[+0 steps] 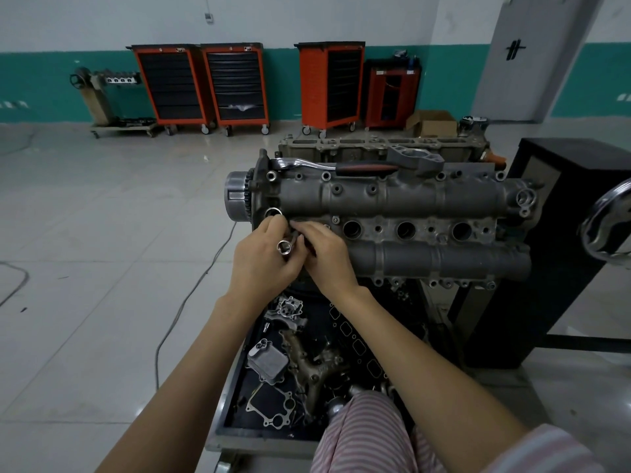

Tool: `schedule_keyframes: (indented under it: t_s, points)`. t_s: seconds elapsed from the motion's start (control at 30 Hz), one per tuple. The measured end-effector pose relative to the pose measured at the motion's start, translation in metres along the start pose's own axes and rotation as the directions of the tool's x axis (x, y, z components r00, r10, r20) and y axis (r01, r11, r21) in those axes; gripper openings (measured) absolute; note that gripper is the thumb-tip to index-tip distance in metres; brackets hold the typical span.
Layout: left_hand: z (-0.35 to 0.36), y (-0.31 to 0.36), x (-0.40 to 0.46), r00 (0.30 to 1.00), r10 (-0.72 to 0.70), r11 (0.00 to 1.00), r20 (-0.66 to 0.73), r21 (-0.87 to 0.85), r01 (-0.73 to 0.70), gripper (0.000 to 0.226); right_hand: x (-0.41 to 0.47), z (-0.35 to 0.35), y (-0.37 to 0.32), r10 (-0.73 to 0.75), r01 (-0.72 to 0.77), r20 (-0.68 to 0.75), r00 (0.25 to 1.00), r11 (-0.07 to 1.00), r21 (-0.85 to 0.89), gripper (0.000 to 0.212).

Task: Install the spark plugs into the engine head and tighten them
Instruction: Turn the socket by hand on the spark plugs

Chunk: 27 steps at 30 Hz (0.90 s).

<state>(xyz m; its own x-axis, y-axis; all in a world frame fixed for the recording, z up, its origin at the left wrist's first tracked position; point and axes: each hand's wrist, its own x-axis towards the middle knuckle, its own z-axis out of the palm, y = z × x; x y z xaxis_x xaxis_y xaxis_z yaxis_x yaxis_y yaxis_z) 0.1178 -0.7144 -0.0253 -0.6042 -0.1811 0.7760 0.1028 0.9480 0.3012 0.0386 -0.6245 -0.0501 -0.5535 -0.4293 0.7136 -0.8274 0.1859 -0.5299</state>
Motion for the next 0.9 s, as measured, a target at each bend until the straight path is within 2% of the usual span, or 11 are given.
schedule_keyframes:
  t_s: [0.13, 0.27, 0.4, 0.47, 0.6, 0.8, 0.9]
  points:
    - [-0.0006, 0.0013, 0.0020, 1.000, -0.008, 1.000, 0.000, 0.022, 0.008, 0.037, 0.0012, 0.0033, -0.0019, 0.103, -0.097, -0.077, 0.992, 0.992, 0.078, 0.003]
    - [0.0000, 0.0032, 0.0026, 0.999, 0.010, 0.999, -0.039, 0.031, -0.009, 0.038, 0.0003, 0.0054, -0.0022, 0.087, -0.076, -0.123, 0.989, 0.993, 0.088, 0.007]
    - [0.0003, -0.0006, -0.0003, 0.999, 0.047, 0.998, -0.005, 0.047, -0.047, 0.027, -0.0013, 0.0005, -0.0021, 0.032, -0.029, -0.068, 0.997, 0.998, 0.051, 0.034]
    - [0.0003, -0.0025, -0.0005, 0.999, 0.038, 0.999, 0.007, 0.038, -0.038, 0.024, -0.0018, -0.0012, -0.0031, -0.005, 0.006, -0.029, 1.000, 0.999, 0.033, 0.040]
    - [0.0005, -0.0006, -0.0012, 1.000, 0.018, 1.000, 0.008, 0.013, -0.018, 0.023, -0.0015, -0.0023, -0.0020, -0.022, 0.022, -0.001, 1.000, 0.999, 0.028, 0.030]
    - [0.0015, -0.0016, 0.0016, 1.000, 0.012, 0.999, 0.004, 0.029, -0.012, 0.036, 0.0009, 0.0038, -0.0051, 0.121, -0.104, -0.123, 0.985, 0.986, 0.134, 0.003]
    - [0.0017, -0.0001, 0.0004, 0.999, 0.045, 0.997, -0.015, 0.070, -0.044, 0.034, -0.0004, 0.0035, -0.0036, 0.108, -0.094, -0.109, 0.988, 0.987, 0.128, 0.011]
